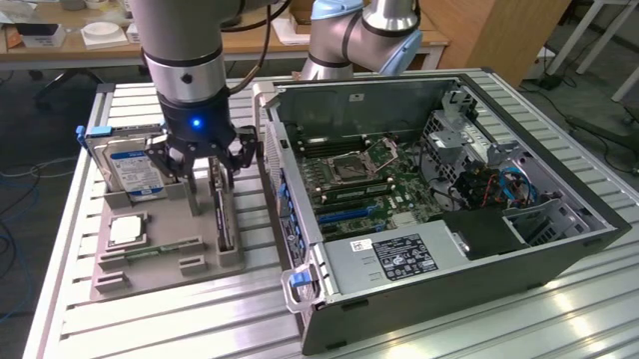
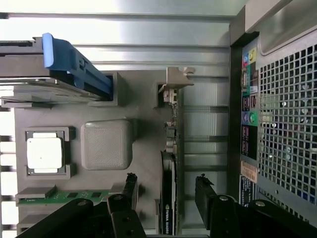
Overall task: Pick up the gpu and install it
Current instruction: 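Pick up the gpu and move the gpu toward the slot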
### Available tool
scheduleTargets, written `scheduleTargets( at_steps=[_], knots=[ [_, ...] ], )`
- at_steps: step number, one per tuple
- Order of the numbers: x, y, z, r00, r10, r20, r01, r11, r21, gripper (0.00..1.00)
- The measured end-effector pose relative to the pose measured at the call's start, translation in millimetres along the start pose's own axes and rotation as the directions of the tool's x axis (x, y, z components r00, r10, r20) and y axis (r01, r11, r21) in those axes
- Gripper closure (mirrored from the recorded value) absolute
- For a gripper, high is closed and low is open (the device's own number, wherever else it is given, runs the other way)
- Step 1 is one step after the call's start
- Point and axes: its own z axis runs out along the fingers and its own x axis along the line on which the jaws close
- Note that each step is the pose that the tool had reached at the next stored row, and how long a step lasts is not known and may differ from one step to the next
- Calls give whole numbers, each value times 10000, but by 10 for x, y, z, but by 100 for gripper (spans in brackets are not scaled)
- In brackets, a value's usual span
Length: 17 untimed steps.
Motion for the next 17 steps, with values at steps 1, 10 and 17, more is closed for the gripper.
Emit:
scheduleTargets(
  at_steps=[1,10,17],
  knots=[
    [0,-2,12,10000,-1,0,1,10000,0,41],
    [0,-23,120,10000,-2,-1,2,10000,1,41],
    [-1,-63,175,10000,1,0,-1,10000,2,41]
  ],
)
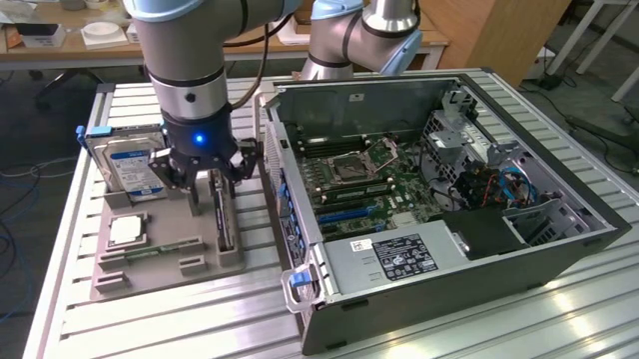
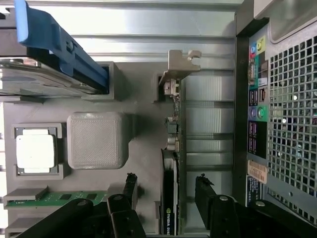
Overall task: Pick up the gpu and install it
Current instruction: 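Pick up the gpu and move the gpu toward the slot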
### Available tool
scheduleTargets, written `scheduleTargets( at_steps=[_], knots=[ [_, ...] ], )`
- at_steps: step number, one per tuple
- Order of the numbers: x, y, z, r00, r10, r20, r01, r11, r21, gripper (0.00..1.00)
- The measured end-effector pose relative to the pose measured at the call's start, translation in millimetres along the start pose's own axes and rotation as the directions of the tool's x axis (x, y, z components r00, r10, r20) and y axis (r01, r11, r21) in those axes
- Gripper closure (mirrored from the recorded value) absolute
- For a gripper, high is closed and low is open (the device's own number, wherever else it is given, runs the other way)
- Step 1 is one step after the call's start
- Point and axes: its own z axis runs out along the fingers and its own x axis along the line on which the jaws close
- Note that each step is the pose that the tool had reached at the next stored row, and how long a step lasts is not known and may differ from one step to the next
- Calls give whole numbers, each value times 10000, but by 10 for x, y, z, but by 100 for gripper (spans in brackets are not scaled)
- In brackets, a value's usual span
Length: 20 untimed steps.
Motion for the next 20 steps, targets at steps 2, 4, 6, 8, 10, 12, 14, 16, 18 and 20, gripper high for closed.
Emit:
scheduleTargets(
  at_steps=[2,4,6,8,10,12,14,16,18,20],
  knots=[
    [-1,-3,20,10000,1,-1,-1,10000,3,41],
    [-2,-4,47,10000,-1,-1,1,10000,5,41],
    [-3,-5,80,10000,-1,0,1,10000,6,41],
    [-2,-7,112,10000,-2,-1,2,10000,8,41],
    [-2,-8,145,10000,-2,0,2,10000,7,41],
    [-2,-9,176,10000,-2,0,2,10000,7,41],
    [-1,-10,199,10000,-1,0,1,10000,7,41],
    [-1,-11,222,10000,-1,-1,1,10000,8,41],
    [-1,-12,246,10000,0,0,0,10000,7,41],
    [0,-13,269,10000,13,0,-13,10000,8,41]
  ],
)
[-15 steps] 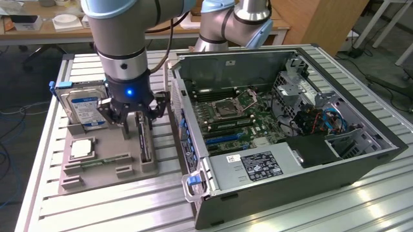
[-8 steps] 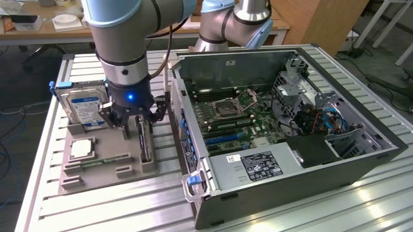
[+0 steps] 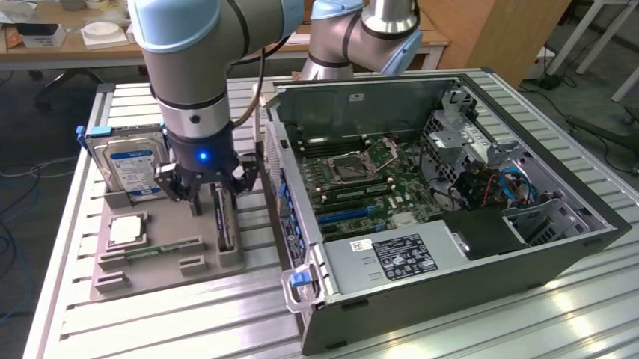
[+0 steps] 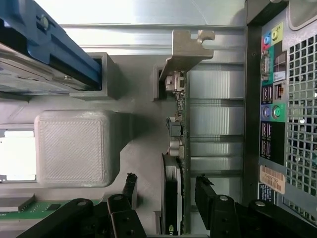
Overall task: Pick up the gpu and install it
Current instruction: 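Pick up the gpu and move the gpu toward the slot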
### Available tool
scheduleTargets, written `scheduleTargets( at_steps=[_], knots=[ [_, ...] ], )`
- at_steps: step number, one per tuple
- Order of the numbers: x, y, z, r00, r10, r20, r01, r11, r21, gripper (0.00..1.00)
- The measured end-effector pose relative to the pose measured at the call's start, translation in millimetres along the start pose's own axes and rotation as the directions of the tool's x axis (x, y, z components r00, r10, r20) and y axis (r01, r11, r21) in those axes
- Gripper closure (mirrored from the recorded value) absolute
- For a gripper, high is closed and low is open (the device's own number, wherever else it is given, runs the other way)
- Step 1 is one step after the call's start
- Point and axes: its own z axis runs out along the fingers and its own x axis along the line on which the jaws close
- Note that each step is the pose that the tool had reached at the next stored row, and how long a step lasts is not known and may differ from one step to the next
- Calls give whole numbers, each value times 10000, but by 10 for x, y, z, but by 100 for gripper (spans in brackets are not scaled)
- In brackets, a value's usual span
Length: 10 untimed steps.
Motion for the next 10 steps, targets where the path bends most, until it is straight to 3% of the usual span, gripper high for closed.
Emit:
scheduleTargets(
  at_steps=[10],
  knots=[
    [-3,-1,18,10000,71,2,-71,10000,1,41]
  ],
)
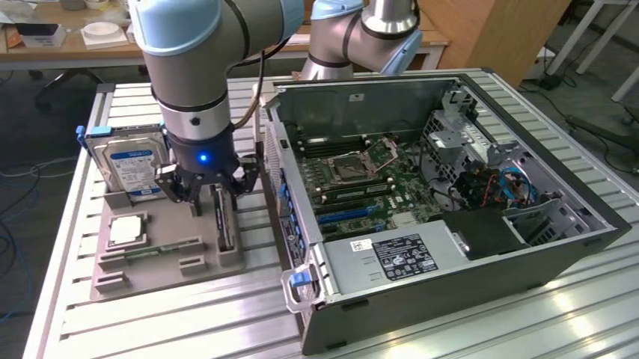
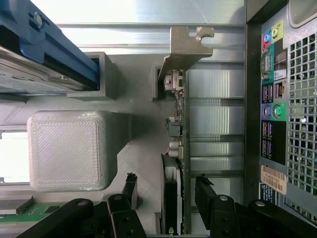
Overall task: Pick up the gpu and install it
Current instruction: 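Pick up the gpu and move the gpu toward the slot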
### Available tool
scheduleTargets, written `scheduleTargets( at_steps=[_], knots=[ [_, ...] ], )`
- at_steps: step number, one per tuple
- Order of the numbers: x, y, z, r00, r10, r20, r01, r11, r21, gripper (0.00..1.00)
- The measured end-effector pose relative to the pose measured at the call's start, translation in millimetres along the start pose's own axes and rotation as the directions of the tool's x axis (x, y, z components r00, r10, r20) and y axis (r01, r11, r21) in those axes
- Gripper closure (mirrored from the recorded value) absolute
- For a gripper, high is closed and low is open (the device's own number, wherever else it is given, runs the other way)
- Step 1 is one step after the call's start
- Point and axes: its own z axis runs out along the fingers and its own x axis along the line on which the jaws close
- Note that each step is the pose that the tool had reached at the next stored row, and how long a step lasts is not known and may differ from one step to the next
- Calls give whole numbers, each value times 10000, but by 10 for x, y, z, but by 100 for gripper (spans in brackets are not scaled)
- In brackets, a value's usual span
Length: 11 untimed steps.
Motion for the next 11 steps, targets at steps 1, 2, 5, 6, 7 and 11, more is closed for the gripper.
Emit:
scheduleTargets(
  at_steps=[1,2,5,6,7,11],
  knots=[
    [0,0,0,10000,0,0,0,10000,0,41],
    [0,0,0,10000,0,0,0,10000,0,41],
    [0,0,0,10000,0,0,0,10000,-1,49],
    [0,0,0,10000,0,0,0,10000,0,49],
    [-1,0,1,10000,0,1,0,10000,-1,49],
    [-11,0,3,10000,0,0,0,10000,0,49]
  ],
)
